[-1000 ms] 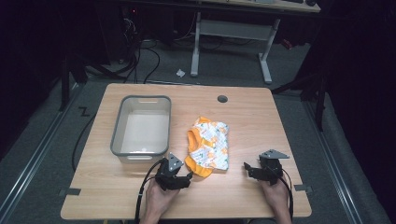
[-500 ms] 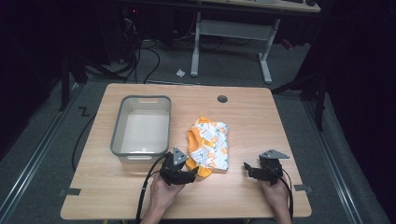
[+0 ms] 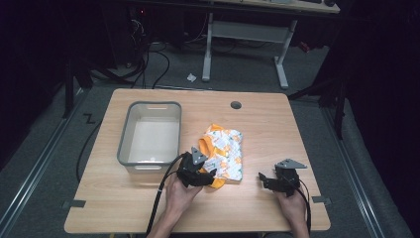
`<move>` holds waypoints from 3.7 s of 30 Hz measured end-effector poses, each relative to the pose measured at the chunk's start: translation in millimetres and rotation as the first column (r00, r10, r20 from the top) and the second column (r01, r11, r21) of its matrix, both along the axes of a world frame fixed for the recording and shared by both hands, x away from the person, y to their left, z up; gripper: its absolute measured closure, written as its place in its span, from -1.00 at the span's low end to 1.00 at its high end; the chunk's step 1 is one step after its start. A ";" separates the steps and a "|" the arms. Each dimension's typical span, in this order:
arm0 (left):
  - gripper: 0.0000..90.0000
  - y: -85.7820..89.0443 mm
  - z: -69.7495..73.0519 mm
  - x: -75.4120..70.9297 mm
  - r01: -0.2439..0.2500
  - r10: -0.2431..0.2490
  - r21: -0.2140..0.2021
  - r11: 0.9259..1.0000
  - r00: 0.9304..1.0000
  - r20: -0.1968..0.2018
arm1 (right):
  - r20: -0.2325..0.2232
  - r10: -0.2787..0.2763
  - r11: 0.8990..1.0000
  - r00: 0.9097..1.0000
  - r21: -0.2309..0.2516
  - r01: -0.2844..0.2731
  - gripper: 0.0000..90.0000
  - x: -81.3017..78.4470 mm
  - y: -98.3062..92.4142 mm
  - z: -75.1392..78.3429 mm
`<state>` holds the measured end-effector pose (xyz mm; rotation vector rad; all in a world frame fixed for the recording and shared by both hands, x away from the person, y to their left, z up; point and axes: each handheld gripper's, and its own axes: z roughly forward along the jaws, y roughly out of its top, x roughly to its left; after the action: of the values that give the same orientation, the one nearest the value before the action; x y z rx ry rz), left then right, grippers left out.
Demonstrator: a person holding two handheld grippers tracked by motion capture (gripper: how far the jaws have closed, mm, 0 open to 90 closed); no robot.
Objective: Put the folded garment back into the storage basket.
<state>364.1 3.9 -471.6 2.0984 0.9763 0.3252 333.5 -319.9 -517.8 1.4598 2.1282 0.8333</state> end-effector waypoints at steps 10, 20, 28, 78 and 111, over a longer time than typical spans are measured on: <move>-0.37 -7.6 3.8 14.5 -0.012 0.012 0.001 1.000 1.000 -0.005 | 0.000 0.000 1.000 1.000 0.000 0.000 -0.46 0.0 0.0 0.0; -0.40 -14.4 0.1 37.3 -0.049 0.049 -0.008 0.999 0.998 -0.041 | 0.000 0.000 1.000 1.000 0.000 0.000 -0.46 0.0 0.0 0.0; -0.43 -21.0 -7.9 55.9 -0.082 0.083 0.006 0.997 0.995 -0.062 | 0.000 0.000 1.000 1.000 0.000 0.000 -0.46 0.0 0.0 0.0; 0.63 -40.8 -38.0 73.2 -0.053 0.059 0.058 0.997 0.992 -0.109 | -0.001 -0.002 1.000 1.000 0.001 0.002 -0.46 -0.1 0.2 0.0; 0.68 -19.3 19.5 42.3 0.005 -0.004 -0.123 0.992 1.000 0.005 | 0.000 0.000 1.000 1.000 0.000 0.000 -0.46 0.0 0.0 0.0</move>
<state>406.4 -15.4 -452.0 1.9870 0.9643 0.2605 333.5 -319.8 -517.8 1.4598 2.1280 0.8334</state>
